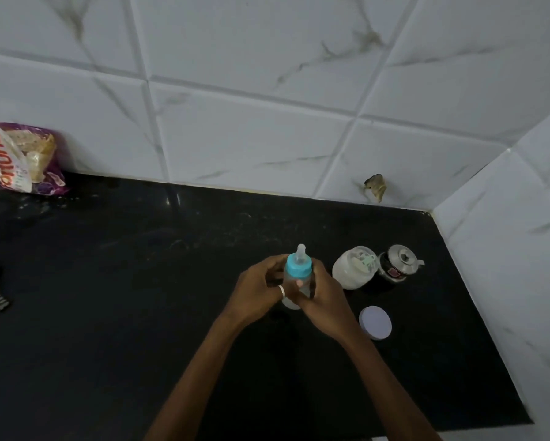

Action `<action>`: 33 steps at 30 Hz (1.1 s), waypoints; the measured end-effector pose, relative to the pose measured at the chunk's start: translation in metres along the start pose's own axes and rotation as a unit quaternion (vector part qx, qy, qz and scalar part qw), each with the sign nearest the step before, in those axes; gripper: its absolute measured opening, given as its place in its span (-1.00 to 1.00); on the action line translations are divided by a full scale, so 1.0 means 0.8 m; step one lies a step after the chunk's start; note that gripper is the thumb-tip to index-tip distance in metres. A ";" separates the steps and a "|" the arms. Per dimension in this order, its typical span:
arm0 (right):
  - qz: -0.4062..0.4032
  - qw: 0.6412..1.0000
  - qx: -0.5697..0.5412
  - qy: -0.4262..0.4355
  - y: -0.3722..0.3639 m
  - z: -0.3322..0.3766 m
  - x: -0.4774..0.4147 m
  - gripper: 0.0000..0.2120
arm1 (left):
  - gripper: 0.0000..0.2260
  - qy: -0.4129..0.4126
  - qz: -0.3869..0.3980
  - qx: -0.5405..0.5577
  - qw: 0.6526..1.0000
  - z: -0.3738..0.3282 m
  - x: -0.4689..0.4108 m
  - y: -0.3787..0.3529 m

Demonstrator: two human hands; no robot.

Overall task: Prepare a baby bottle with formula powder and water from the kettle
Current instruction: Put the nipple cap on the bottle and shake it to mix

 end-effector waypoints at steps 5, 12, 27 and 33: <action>0.029 0.999 0.040 0.007 -0.004 -0.032 -0.041 -0.42 | -0.49 0.012 -0.057 -0.066 0.996 0.021 -0.025 -0.010; 0.026 0.997 0.059 0.043 -0.002 -0.051 -0.091 -0.54 | -0.49 0.029 -0.117 -0.116 0.986 0.039 -0.061 -0.015; 0.022 0.998 0.036 0.037 0.002 -0.102 -0.133 -0.54 | -0.50 0.064 -0.128 -0.156 0.977 0.072 -0.101 -0.034; 0.019 0.999 0.015 0.038 0.001 -0.105 -0.130 -0.47 | -0.47 0.073 -0.124 -0.148 0.978 0.079 -0.103 -0.036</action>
Point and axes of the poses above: each hand's wrist, its own x-axis away from the middle knuckle, its own y-axis out of the back of the hand, z = x × y, the point moved 10 cm from there along -x, towards the middle knuckle, and after that the axes turned 5 degrees about -x, right-handed, at the moved point
